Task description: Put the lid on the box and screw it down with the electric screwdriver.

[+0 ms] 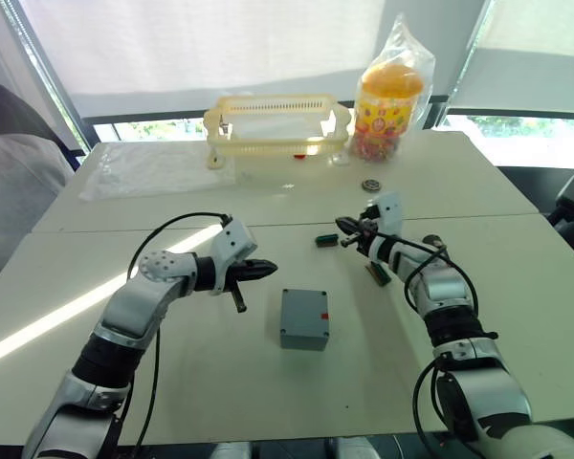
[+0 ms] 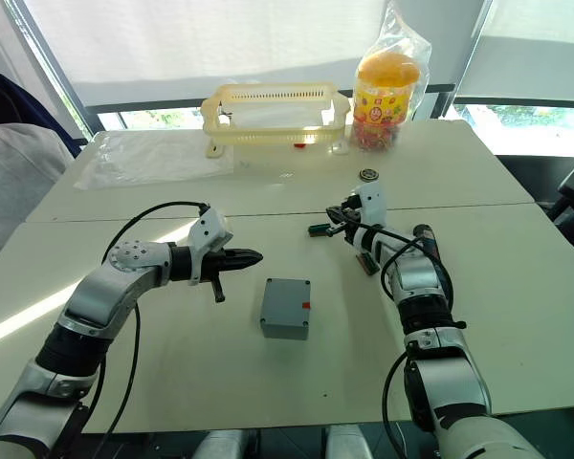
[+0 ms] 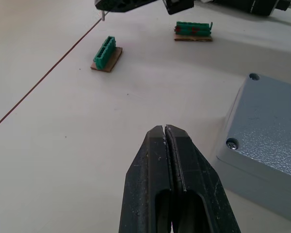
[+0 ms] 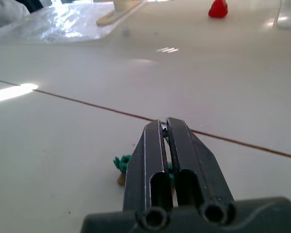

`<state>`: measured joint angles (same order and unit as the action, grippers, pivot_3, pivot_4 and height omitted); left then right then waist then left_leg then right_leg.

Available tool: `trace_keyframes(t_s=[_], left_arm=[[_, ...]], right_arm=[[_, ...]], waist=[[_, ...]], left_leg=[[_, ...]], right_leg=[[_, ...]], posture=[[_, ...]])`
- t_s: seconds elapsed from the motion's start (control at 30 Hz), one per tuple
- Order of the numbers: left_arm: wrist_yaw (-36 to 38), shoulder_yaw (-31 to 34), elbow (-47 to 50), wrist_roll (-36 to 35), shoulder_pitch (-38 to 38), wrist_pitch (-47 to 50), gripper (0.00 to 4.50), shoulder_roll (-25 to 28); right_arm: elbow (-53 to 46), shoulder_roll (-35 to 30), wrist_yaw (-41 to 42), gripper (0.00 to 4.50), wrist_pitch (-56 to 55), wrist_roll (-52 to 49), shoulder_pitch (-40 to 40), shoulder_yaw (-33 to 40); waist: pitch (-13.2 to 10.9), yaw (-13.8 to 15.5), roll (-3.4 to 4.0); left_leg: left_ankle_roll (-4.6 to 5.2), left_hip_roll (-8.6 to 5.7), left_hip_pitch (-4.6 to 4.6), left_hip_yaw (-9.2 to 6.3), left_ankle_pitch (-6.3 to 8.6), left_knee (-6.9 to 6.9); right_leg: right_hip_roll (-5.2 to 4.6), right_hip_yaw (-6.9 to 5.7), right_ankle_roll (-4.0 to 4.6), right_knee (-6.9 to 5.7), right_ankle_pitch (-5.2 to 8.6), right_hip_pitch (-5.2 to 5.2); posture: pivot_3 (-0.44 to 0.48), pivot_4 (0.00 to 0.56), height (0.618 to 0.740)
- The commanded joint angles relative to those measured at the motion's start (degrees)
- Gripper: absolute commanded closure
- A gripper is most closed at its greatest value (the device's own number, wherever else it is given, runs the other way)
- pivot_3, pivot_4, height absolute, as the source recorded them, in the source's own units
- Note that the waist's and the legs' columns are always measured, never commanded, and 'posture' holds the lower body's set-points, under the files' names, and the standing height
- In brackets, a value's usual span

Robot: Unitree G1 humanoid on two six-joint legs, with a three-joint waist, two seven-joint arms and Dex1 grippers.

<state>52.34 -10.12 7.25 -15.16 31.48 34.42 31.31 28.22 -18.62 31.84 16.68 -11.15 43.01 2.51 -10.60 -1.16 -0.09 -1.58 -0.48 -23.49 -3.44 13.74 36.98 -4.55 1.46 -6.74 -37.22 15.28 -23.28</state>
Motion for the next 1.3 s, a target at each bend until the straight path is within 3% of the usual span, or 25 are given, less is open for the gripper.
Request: trace_keyframes(t_s=[0.03, 0.2, 0.4, 0.63, 0.9, 1.3], left_arm=[[0.35, 0.12, 0.66, -0.05, 0.39, -1.32, 4.5, 0.24], [1.36, 0.32, 1.62, -0.45, 0.71, -0.98, 4.5, 1.24], [7.24, 1.03, 5.04, -3.26, 0.93, 0.85, 4.5, 6.46], [11.69, 0.11, 8.2, -6.07, 1.3, 2.42, 4.5, 9.5], [11.06, -1.36, 8.23, -5.96, 1.86, 3.05, 4.5, 8.19], [11.71, -1.47, 8.59, -6.26, 1.55, 3.43, 4.5, 9.51]], right_arm=[[-4.22, -0.09, 0.14, 4.45, 0.67, -1.26, -0.51, 1.06], [-14.18, -2.48, 1.46, 4.45, 4.48, -3.62, -3.75, 2.63], [-36.88, -11.62, 7.65, 4.45, 18.04, -12.76, -11.63, 5.36], [-54.28, -18.45, 11.25, 4.45, 30.8, -23.43, -20.78, 5.81], [-58.32, -15.6, 8.25, 4.45, 32.84, -25.06, -24.77, 1.28], [-56.89, -15.22, 8.06, 4.45, 30.81, -23.86, -26.54, -2.15]], waist=[[0.0, 0.0, 0.0], [0.0, 0.15, 0.01], [-0.01, 0.29, 0.02], [-0.01, 0.21, 0.01], [-0.02, 0.35, -0.02], [-0.04, 0.36, -0.05]], left_leg=[[0.0, 0.0, 0.0, 0.0, 0.0, 0.0], [0.0, 0.0, 0.0, 0.0, 0.0, 0.0], [0.01, 0.0, -0.02, -0.02, 0.0, -0.01], [0.02, 0.04, 0.01, -0.03, 0.01, -0.01], [0.02, 0.04, 0.0, -0.03, 0.01, 0.01], [0.02, 0.03, 0.0, -0.03, 0.01, 0.01]], right_leg=[[0.0, 0.0, 0.0, 0.0, 0.0, 0.0], [0.0, 0.0, 0.0, 0.0, 0.0, 0.0], [-0.01, -0.01, 0.0, 0.02, 0.01, 0.0], [0.02, -0.02, 0.03, 0.03, 0.03, 0.05], [0.01, -0.02, 0.03, 0.06, 0.03, 0.07], [0.01, -0.02, 0.02, 0.07, 0.03, 0.07]], posture=[[0.0, 0.15, 0.74], [0.0, 0.15, 0.74], [0.0, 0.15, 0.74], [0.0, 0.15, 0.74], [0.0, 0.15, 0.74], [0.0, 0.15, 0.74]])
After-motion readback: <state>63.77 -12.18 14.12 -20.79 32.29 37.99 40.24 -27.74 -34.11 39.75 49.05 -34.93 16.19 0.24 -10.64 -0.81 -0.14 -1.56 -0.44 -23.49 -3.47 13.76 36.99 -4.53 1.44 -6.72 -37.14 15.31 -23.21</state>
